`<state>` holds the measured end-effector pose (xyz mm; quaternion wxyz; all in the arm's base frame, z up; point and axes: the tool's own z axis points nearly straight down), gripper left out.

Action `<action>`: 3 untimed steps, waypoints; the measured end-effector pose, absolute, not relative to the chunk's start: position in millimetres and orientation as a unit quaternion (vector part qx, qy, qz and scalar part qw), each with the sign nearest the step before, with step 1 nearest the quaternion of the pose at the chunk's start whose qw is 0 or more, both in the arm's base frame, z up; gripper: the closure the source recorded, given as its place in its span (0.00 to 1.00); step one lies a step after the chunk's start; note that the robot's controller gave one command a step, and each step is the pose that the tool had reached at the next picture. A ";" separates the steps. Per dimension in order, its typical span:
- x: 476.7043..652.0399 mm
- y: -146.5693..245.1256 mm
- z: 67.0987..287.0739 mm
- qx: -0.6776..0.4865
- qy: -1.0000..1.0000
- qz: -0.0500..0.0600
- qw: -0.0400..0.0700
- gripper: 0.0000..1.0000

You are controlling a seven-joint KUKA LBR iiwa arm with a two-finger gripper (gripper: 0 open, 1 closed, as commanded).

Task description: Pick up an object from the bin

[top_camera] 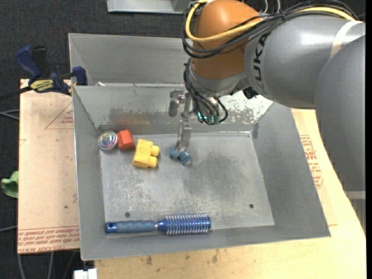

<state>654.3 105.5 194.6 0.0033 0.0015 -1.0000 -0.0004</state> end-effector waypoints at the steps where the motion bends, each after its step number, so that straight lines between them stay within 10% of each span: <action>1: 652.7 156.3 66.3 0.135 -0.991 -0.001 0.002 0.00; 2: 654.6 154.9 70.0 0.133 -0.991 -0.001 -0.001 1.00; 3: 655.1 182.6 216.9 -0.016 -1.000 -0.002 -0.005 1.00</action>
Offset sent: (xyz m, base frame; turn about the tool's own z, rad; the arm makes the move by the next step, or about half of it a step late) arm -0.0002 0.0492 -0.1246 -0.2668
